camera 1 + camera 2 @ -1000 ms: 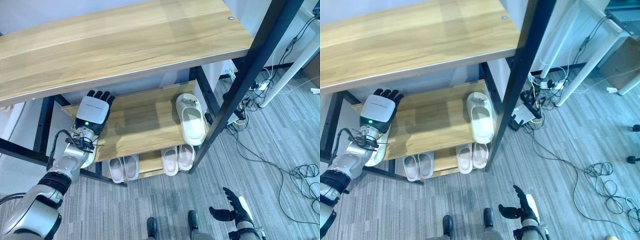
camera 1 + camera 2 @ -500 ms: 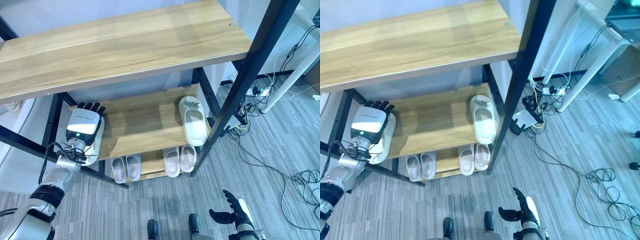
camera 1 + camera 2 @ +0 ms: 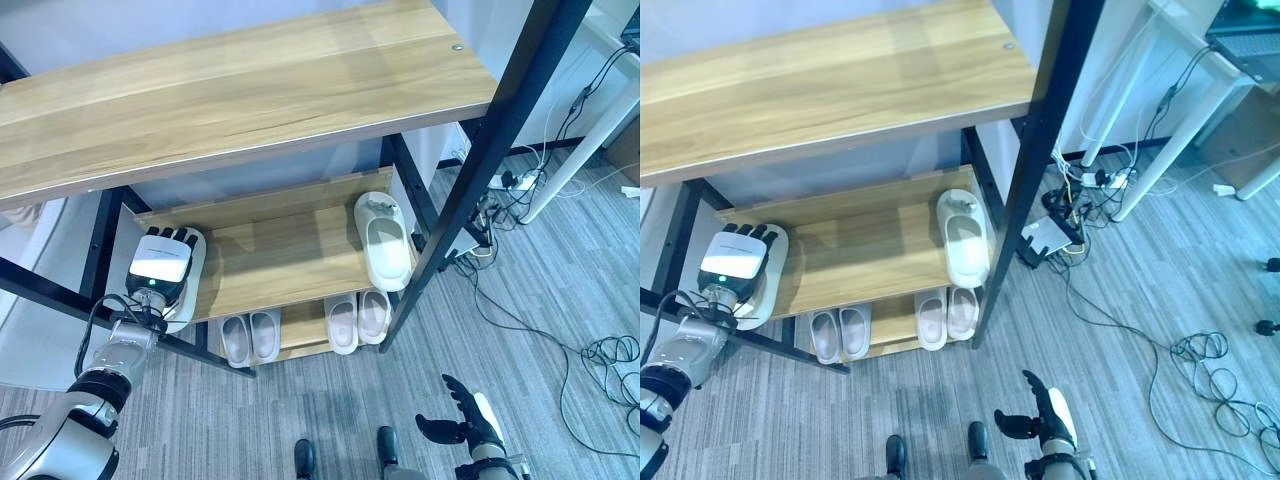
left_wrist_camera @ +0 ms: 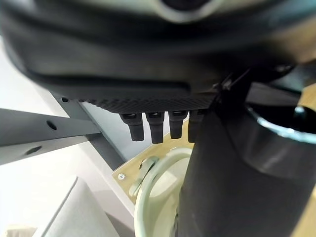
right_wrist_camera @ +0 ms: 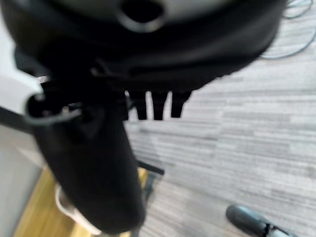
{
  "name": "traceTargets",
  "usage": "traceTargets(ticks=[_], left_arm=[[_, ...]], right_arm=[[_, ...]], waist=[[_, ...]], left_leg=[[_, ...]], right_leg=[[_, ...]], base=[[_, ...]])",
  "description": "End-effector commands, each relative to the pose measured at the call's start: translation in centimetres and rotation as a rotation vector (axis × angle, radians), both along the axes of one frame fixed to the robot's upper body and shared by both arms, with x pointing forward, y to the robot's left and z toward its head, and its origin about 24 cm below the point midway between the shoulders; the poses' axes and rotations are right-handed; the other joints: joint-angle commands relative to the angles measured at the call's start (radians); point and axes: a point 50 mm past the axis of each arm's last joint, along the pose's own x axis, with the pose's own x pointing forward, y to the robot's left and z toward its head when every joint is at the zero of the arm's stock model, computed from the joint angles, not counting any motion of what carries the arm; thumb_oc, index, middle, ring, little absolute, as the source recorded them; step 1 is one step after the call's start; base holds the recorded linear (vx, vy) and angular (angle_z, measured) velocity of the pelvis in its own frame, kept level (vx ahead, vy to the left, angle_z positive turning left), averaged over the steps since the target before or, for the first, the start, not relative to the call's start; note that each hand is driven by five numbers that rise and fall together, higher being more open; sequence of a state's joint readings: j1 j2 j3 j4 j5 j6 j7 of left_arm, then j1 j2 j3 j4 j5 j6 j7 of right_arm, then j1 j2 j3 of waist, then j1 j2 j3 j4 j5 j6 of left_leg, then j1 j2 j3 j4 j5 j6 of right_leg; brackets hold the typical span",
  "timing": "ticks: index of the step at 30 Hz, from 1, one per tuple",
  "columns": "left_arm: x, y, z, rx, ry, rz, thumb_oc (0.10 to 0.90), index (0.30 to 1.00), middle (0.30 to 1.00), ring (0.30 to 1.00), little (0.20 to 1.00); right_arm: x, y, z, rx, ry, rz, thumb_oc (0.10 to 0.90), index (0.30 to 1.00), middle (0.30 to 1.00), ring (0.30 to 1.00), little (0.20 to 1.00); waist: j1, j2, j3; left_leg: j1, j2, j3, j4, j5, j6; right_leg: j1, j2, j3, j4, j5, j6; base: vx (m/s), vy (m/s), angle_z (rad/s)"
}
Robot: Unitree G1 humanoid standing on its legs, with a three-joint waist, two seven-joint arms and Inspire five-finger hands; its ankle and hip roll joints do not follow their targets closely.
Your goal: Arrange the slippers neatly on the shoe rack.
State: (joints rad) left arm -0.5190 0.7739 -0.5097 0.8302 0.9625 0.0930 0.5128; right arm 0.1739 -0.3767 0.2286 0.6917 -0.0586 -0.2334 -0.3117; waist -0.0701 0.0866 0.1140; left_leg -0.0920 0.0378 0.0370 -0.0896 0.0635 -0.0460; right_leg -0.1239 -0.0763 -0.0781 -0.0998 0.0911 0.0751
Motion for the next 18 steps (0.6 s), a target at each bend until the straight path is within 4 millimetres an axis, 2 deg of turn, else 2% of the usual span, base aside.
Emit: traceTargets(ticks=[1, 5, 8, 9, 10, 13, 14, 18], left_arm=[[2.3, 1.5, 6.0, 0.003, -0.236, 0.097, 0.400, 0.300, 0.300, 0.300, 0.300], [2.3, 0.9, 5.1, -0.029, -0.237, 0.081, 0.400, 0.300, 0.300, 0.300, 0.300], [2.2, -0.8, 6.6, -0.066, -0.362, -0.027, 0.400, 0.300, 0.300, 0.300, 0.300], [2.1, -0.7, 6.6, -0.066, -0.360, -0.025, 0.400, 0.300, 0.300, 0.300, 0.300], [1.7, -1.8, 6.5, -0.083, -0.389, -0.083, 0.400, 0.300, 0.300, 0.300, 0.300], [1.5, -2.9, 6.6, -0.090, -0.403, -0.132, 0.400, 0.300, 0.300, 0.300, 0.300], [1.7, -3.9, 6.5, -0.104, -0.412, -0.167, 0.400, 0.300, 0.300, 0.300, 0.300], [2.7, -5.3, 6.6, -0.133, -0.417, -0.184, 0.400, 0.300, 0.300, 0.300, 0.300]], right_arm=[[0.7, -0.2, 1.6, -0.017, -0.114, 0.023, 0.800, 0.900, 0.900, 0.900, 0.900], [1.0, 0.1, 1.7, -0.021, -0.123, 0.044, 0.800, 0.900, 0.900, 0.900, 0.900], [0.8, 0.2, 1.6, -0.025, -0.122, 0.040, 0.800, 0.900, 0.900, 0.900, 0.900], [0.8, 0.2, 1.6, -0.027, -0.121, 0.042, 0.800, 0.900, 0.900, 0.900, 0.900], [0.3, 0.2, 1.2, -0.024, -0.107, 0.022, 0.800, 0.900, 0.900, 0.900, 0.900], [-0.1, 0.3, 0.9, -0.023, -0.088, 0.015, 0.800, 0.900, 0.900, 0.900, 0.900], [-0.4, 0.4, 0.6, -0.023, -0.071, 0.012, 0.800, 0.900, 0.900, 0.900, 0.900], [-0.6, 0.4, 0.4, -0.026, -0.058, 0.015, 0.800, 0.900, 0.900, 0.900, 0.900]], waist=[[0.001, -0.024, -0.045], [-0.002, -0.027, -0.045], [0.003, -0.031, -0.042], [0.001, -0.030, -0.043], [0.003, -0.032, -0.041], [0.002, -0.031, -0.041], [-0.001, -0.031, -0.041], [-0.009, -0.030, -0.040]], left_leg=[[-0.003, -0.052, -0.003, 0.002, -0.075, -0.001], [-0.002, -0.052, 0.000, 0.002, -0.076, -0.001], [-0.005, -0.052, -0.003, 0.002, -0.077, -0.002], [-0.005, -0.052, -0.003, 0.002, -0.077, -0.002], [-0.007, -0.052, -0.004, 0.002, -0.076, -0.002], [-0.009, -0.053, -0.007, 0.002, -0.076, -0.001], [-0.007, -0.053, -0.005, 0.002, -0.078, -0.001], [-0.004, -0.051, -0.003, 0.002, -0.078, -0.001]], right_leg=[[0.031, -0.005, -0.007, 0.013, -0.099, 0.081], [0.030, -0.006, -0.006, 0.013, -0.100, 0.078], [0.028, -0.006, -0.007, 0.013, -0.101, 0.078], [0.028, -0.006, -0.006, 0.013, -0.101, 0.078], [0.027, -0.008, -0.008, 0.013, -0.101, 0.077], [0.028, -0.008, -0.007, 0.013, -0.102, 0.075], [0.030, -0.007, -0.005, 0.013, -0.103, 0.074], [0.031, -0.007, -0.006, 0.013, -0.102, 0.074]], base=[[0.00, 0.000, 0.00], [0.00, 0.000, 0.00], [0.00, 0.000, 0.00], [0.00, 0.000, 0.00], [0.00, 0.000, 0.00], [0.00, 0.000, 0.00], [0.00, 0.000, 0.00], [0.00, 0.000, 0.00]])
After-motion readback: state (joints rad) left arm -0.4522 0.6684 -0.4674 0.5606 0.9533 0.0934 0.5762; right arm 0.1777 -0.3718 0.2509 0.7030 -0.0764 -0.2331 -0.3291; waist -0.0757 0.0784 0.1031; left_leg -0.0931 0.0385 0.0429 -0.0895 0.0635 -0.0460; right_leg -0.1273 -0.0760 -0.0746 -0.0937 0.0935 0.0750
